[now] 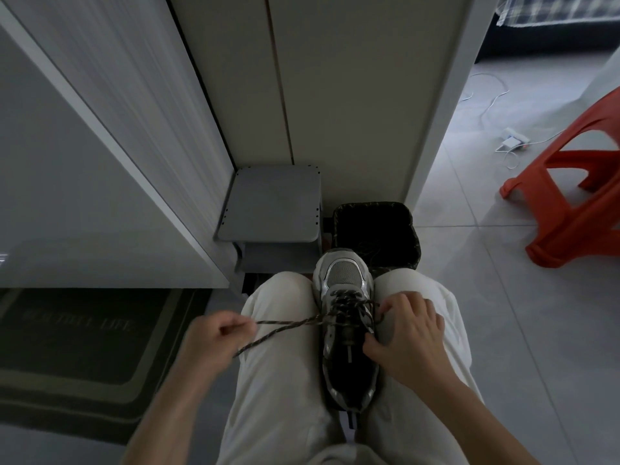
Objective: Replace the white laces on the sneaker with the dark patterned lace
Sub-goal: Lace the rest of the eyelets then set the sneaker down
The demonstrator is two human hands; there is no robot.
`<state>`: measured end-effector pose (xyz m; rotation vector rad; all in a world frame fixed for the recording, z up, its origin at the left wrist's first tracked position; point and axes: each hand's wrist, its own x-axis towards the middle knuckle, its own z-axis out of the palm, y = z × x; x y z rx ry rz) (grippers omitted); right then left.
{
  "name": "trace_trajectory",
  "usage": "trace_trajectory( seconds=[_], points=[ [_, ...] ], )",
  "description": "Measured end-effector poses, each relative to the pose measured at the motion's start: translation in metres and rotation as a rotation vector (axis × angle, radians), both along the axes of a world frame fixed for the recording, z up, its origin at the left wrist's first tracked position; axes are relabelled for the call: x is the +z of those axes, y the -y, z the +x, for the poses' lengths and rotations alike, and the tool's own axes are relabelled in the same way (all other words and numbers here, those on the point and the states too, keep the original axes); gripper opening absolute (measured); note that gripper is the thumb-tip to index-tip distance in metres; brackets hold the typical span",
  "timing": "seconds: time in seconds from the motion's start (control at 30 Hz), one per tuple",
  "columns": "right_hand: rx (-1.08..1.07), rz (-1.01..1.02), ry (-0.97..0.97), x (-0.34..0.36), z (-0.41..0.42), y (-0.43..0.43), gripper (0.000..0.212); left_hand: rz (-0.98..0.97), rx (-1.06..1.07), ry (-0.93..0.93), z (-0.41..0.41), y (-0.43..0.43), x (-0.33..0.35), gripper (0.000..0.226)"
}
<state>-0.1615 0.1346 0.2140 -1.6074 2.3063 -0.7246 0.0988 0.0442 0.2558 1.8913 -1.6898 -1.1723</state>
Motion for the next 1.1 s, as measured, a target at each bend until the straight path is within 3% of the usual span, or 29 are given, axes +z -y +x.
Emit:
trace_trajectory(
  seconds=[0.13,0.23,0.3,0.37,0.47,0.53,0.6,0.73,0.87,1.1],
  points=[
    [0.007,0.031,0.061,0.002,0.003,0.001,0.040,0.206,0.161,0.093,0.045,-0.003,-0.014,0.006],
    [0.049,0.045,0.135,0.004,0.004,0.001,0.038,0.345,0.065,0.175,0.039,-0.011,-0.029,0.006],
    [0.116,0.075,0.138,0.006,0.003,0.000,0.052,0.367,-0.049,0.238,0.029,-0.013,-0.035,0.008],
    [0.152,0.093,0.123,0.008,0.001,-0.002,0.055,0.305,-0.136,0.342,0.020,-0.011,-0.036,0.010],
    [0.133,0.096,0.140,0.008,-0.001,-0.004,0.046,-0.023,-0.144,0.462,0.006,-0.010,-0.025,0.013],
    [0.142,0.099,0.170,0.007,0.000,-0.004,0.043,-0.264,-0.152,0.306,-0.015,-0.014,-0.013,0.017],
    [0.151,0.097,0.207,0.006,0.003,-0.004,0.038,-0.383,-0.263,0.140,-0.043,-0.018,-0.004,0.012],
    [0.151,0.088,0.191,0.004,0.006,-0.003,0.044,-0.361,-0.494,0.141,-0.090,-0.034,-0.011,0.021],
    [0.168,0.099,0.199,0.003,0.005,-0.004,0.057,-0.330,-0.440,0.194,-0.102,-0.033,-0.018,0.019],
    [0.143,0.114,0.215,0.003,0.005,-0.001,0.051,-0.256,-0.435,0.183,-0.089,-0.029,-0.017,0.010]
  ],
)
